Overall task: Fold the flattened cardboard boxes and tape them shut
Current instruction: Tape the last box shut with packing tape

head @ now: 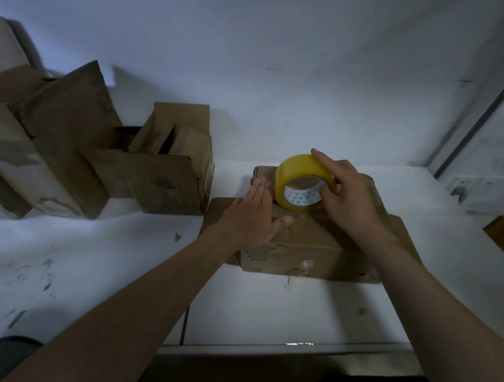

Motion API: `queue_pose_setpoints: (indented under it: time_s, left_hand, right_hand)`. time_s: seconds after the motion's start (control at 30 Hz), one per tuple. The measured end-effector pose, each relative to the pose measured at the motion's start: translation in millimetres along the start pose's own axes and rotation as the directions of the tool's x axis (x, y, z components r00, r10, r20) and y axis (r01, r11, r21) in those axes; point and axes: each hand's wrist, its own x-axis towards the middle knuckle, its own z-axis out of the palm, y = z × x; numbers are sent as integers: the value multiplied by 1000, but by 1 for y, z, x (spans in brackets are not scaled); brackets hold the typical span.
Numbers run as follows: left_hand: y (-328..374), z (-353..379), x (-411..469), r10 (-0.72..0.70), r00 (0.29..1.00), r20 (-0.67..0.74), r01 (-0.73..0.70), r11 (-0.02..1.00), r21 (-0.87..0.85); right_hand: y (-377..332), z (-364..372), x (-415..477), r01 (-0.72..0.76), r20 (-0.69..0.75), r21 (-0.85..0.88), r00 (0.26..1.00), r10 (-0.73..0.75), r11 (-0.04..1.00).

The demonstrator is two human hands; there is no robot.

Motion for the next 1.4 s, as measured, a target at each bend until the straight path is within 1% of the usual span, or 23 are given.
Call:
queue_pose_setpoints:
  time_s: [0.07, 0.13, 0.2, 0.23, 0.3, 0.37, 0.4, 0.47, 0.6, 0.7, 0.77, 0.8, 0.87, 0.93, 1.0, 1.1, 1.17, 1.2, 1.3, 1.4]
  left_hand:
    - [3, -3, -1, -17, 999, 34, 15, 998, 63]
    - [5, -3, 0, -31, 998, 56, 25, 993, 113]
    - [6, -3, 0, -43, 997, 60, 35, 991, 128]
    - [5, -3, 1, -46, 997, 62, 38, 991, 130]
    - [5, -2, 3, -51, 996, 77, 40, 990, 135]
    - [4, -4, 3, -58, 995, 83, 46, 989, 140]
    - [4, -5, 2, -61, 995, 84, 49, 989, 140]
    - [8, -8, 0, -65, 994, 85, 53, 989, 139]
    - [6, -19, -3, -109, 991, 74, 94, 978, 184]
    - [-2, -24, -6, -176, 981, 81, 152, 958, 242]
    - [-4, -22, -7, -196, 977, 87, 165, 945, 282]
    - [-3, -22, -7, -199, 976, 86, 167, 942, 290]
    - [-1, -20, -6, -212, 974, 82, 181, 941, 285]
    - [-2, -20, -6, -221, 972, 77, 191, 940, 283]
    - [-3, -19, -6, -225, 971, 80, 195, 939, 283]
    - [-5, -19, -6, -229, 970, 82, 195, 935, 296]
    - [-4, -19, -6, -231, 970, 75, 198, 930, 309]
    - [-4, -19, -6, -232, 970, 71, 198, 927, 319]
    - [-2, -18, -5, -241, 968, 65, 203, 911, 359]
    - [3, -18, 1, -265, 961, 75, 214, 891, 400]
  right_hand:
    - [-1, -15, -1, 40, 25, -153, 999, -36, 988]
    - [6, -35, -3, 57, 20, -334, 998, -54, 941]
    - [17, -51, -5, 35, -3, -427, 999, -41, 904]
    - [23, -55, -7, -11, -16, -435, 1000, 4, 900]
    - [34, -56, -9, -191, -41, -380, 981, 190, 905]
    - [39, -55, -12, -374, 19, -233, 921, 388, 898]
    - [40, -53, -14, -437, 69, -134, 891, 449, 889]
    - [39, -51, -19, -492, 113, 11, 865, 488, 870]
    - [25, -41, -20, -504, 73, 119, 864, 498, 856]
    - [14, -31, -20, -521, 116, 203, 854, 508, 829]
    - [13, -28, -20, -507, 126, 156, 861, 492, 848]
    - [13, -28, -20, -493, 103, 103, 869, 483, 864]
    - [12, -31, -18, -434, 6, 11, 901, 434, 901]
    - [11, -31, -17, -353, -58, 30, 933, 355, 935]
    - [9, -33, -15, -293, -84, 41, 952, 296, 955]
    - [14, -47, -15, -226, -130, -69, 968, 216, 972]
    - [22, -59, -16, -213, -155, -110, 968, 195, 971]
    - [26, -61, -17, -213, -152, -89, 968, 198, 973]
    - [35, -61, -22, -246, -112, 52, 961, 251, 968]
    - [42, -61, -24, -271, -97, 103, 955, 281, 957]
